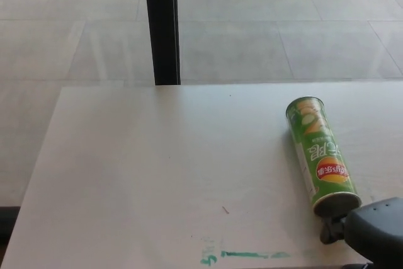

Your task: Use the right hand as a fist to push the chips tray inside its container kept in the middle of the desk

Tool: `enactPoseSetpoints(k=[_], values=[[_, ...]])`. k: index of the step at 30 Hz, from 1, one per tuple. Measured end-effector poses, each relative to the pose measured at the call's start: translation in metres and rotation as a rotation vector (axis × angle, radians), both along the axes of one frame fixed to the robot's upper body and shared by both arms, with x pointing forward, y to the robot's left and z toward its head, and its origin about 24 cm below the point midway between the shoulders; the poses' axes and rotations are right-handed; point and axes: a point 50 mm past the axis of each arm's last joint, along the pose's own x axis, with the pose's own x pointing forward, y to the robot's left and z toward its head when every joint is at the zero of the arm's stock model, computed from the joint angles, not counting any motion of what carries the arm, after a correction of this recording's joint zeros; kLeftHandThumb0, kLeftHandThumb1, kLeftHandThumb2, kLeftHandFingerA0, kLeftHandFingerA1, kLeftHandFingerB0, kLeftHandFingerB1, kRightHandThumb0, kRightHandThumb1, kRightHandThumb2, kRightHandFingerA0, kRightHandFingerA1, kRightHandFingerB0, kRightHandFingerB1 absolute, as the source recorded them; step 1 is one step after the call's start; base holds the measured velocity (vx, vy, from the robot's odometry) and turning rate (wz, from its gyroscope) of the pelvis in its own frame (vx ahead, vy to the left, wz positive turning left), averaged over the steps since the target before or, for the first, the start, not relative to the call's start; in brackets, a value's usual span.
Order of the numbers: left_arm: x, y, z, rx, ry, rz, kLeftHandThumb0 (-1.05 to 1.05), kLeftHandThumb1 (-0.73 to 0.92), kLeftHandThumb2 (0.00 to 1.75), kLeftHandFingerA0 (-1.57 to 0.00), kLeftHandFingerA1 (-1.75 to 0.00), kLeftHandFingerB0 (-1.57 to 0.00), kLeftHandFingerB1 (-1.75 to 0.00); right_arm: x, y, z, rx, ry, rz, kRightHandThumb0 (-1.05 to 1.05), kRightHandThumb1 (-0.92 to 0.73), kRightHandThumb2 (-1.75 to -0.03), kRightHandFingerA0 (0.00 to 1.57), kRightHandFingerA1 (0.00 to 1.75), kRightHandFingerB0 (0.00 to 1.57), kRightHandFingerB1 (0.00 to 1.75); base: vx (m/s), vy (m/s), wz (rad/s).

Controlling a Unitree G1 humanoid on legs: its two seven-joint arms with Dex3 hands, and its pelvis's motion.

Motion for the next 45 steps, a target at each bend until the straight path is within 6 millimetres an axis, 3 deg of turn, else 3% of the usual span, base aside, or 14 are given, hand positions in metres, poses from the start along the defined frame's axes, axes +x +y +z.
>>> enactPoseSetpoints(k=[3,5,6,21,23,25,30,31,34,35,37,38,39,45], values=[[0.0,0.0,0.0,0.0,0.0,-0.001,-0.77,0.92,0.67,-0.65,-0.68,-0.59,-0.52,-0.004,-0.001,0.009,0.037,0.011,0.004,-0.49,-0.58,-1.0,0.8,0.84,0.44,0.61,0.0,0.0,0.0],[0.0,0.0,0.0,0.0,0.0,-0.001,-0.77,0.92,0.67,-0.65,-0.68,-0.59,-0.52,-0.004,-0.004,0.017,0.057,0.007,-0.003,-0.49,-0.58,-1.0,0.8,0.84,0.44,0.61,0.0,0.0,0.0],[0.0,0.0,0.0,0.0,0.0,-0.001,-0.77,0.92,0.67,-0.65,-0.67,-0.59,-0.52,-0.005,-0.006,0.021,0.065,0.005,-0.009,-0.49,-0.73,-0.61,0.89,0.88,0.5,0.48,0.0,0.0,0.0],[0.0,0.0,0.0,0.0,0.001,-0.001,-0.79,0.92,0.68,-0.61,-0.66,-0.56,-0.52,-0.006,-0.075,0.079,0.191,-0.188,-0.248,-0.56,-0.75,-0.62,0.87,0.89,0.49,0.47,0.0,0.0,0.0],[0.0,0.0,0.0,0.0,0.003,-0.001,-0.74,0.72,1.1,-0.56,-0.71,-0.51,-0.62,-0.009,-0.09,0.085,0.208,-0.225,-0.304,-0.57,-0.76,-0.63,0.85,0.87,0.46,0.48,0.0,0.0,0.0],[-0.001,0.0,0.0,0.0,0.004,-0.001,-0.78,0.92,0.67,-0.61,-0.66,-0.54,-0.52,-0.012,-0.105,0.088,0.226,-0.254,-0.359,-0.59,-0.78,-0.63,0.81,0.94,0.43,0.5,0.0,0.0,0.0],[-0.002,0.0,-0.001,-0.001,0.007,0.0,-0.77,0.92,0.7,-0.6,-0.65,-0.53,-0.51,-0.015,-0.144,0.083,0.277,-0.298,-0.511,-0.51,-0.74,-0.62,0.8,0.94,0.47,0.46,0.0,0.0,0.0],[-0.002,0.0,-0.001,-0.001,0.007,-0.001,-0.77,0.92,0.69,-0.61,-0.66,-0.54,-0.51,-0.015,-0.15,0.081,0.286,-0.3,-0.533,-0.47,-0.58,-1.0,0.77,0.9,0.41,0.62,0.0,0.0,0.0],[-0.002,0.0,-0.001,-0.001,0.007,-0.001,-0.79,0.92,0.67,-0.58,-0.65,-0.52,-0.51,-0.016,-0.166,0.073,0.311,-0.301,-0.599,-0.47,-0.75,-0.61,0.76,1.01,0.44,0.54,0.0,0.0,0.0],[-0.001,0.0,-0.001,-0.001,0.007,-0.001,-0.77,0.92,0.68,-0.59,-0.65,-0.51,-0.51,-0.016,-0.173,0.069,0.32,-0.298,-0.624,-0.46,-0.58,-1.01,0.78,0.97,0.41,0.65,0.0,0.0,0.0],[-0.002,0.0,-0.001,-0.001,0.007,0.0,-0.77,0.92,0.68,-0.58,-0.65,-0.5,-0.51,-0.018,-0.184,0.062,0.338,-0.292,-0.674,-0.52,-0.75,-0.64,0.73,1.21,0.42,0.59,0.0,0.0,0.0],[-0.002,0.0,-0.001,-0.001,0.007,-0.001,-0.78,0.92,0.67,-0.59,-0.65,-0.51,-0.51,-0.019,-0.189,0.058,0.347,-0.289,-0.693,-0.47,-0.61,-1.03,0.77,1.01,0.38,0.64,0.0,0.0,0.0],[-0.002,0.0,-0.001,-0.002,0.007,0.0,-0.77,0.92,0.67,-0.59,-0.62,-0.49,-0.5,-0.019,-0.193,0.055,0.354,-0.287,-0.709,-0.47,-0.75,-0.61,0.69,1.14,0.5,0.6,0.0,0.0,0.0],[-0.003,-0.001,-0.001,-0.002,0.011,0.001,-0.78,0.91,0.67,-0.6,-0.62,-0.47,-0.49,-0.03,-0.224,0.029,0.429,-0.262,-0.851,-0.44,-0.72,-0.64,0.75,1.33,0.52,0.72,0.0,0.0,0.0]])
